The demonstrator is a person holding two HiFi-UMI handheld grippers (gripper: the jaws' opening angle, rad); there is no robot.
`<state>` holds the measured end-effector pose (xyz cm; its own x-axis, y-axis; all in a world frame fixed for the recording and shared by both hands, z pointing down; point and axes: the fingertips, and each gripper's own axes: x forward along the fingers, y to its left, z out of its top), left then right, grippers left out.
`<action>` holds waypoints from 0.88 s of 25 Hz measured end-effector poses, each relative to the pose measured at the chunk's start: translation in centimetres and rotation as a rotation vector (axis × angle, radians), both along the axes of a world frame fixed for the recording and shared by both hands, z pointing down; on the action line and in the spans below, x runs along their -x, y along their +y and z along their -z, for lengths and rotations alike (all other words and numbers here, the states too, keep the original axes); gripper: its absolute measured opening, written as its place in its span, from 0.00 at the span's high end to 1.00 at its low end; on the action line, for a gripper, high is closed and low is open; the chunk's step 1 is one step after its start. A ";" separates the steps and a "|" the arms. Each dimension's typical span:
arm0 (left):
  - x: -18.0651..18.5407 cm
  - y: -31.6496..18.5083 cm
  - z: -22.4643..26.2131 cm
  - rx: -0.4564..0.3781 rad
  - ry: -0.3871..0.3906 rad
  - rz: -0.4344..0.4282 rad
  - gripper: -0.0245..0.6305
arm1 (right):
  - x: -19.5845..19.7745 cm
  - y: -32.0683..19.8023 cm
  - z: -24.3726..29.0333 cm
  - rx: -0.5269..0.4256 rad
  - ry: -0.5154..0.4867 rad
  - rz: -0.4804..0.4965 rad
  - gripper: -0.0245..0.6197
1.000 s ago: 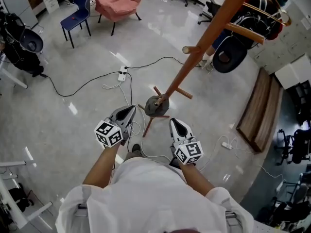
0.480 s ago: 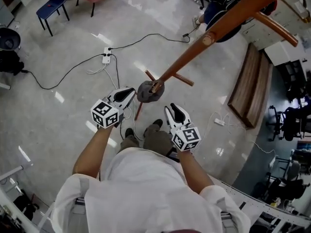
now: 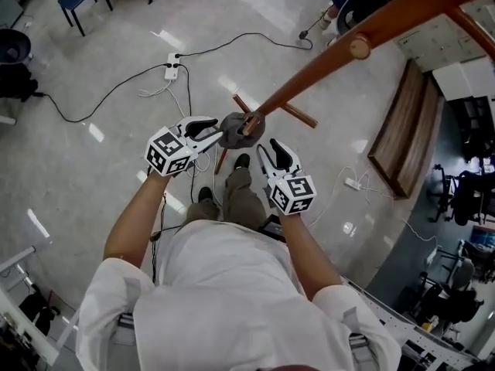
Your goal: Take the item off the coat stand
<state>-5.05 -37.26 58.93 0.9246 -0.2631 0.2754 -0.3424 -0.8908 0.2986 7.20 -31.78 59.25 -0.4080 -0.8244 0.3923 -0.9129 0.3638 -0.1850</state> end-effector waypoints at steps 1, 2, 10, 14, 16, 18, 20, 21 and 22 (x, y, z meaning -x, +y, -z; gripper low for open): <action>-0.3 0.0 -0.4 0.000 -0.010 -0.022 0.75 | 0.0 -0.3 -0.4 0.008 0.001 0.001 0.73; -0.5 -0.1 -0.8 0.000 -0.018 -0.043 0.74 | 0.0 -0.5 -0.9 0.016 0.005 0.002 0.72; -1.8 -0.7 -3.5 0.023 -0.080 -0.234 0.68 | -0.5 -1.8 -4.0 0.084 0.040 -0.017 0.70; -3.2 -0.8 -4.5 0.021 -0.122 -0.300 0.65 | -0.7 -2.6 -4.6 0.098 0.046 -0.019 0.70; -3.4 -0.9 -4.7 0.025 -0.121 -0.305 0.65 | -0.6 -3.2 -5.2 0.105 0.056 -0.016 0.70; -3.5 -1.1 -5.0 0.037 -0.111 -0.289 0.66 | -0.4 -3.5 -5.9 0.117 0.069 -0.003 0.70; -3.7 -1.1 -5.4 0.052 -0.099 -0.272 0.66 | -0.2 -3.6 -6.5 0.123 0.094 0.011 0.70; -3.8 -1.0 -5.5 0.058 -0.093 -0.268 0.66 | -0.2 -3.6 -6.7 0.123 0.111 0.014 0.70; -3.9 -1.0 -5.5 0.063 -0.087 -0.264 0.68 | -0.3 -3.7 -6.8 0.123 0.126 0.013 0.70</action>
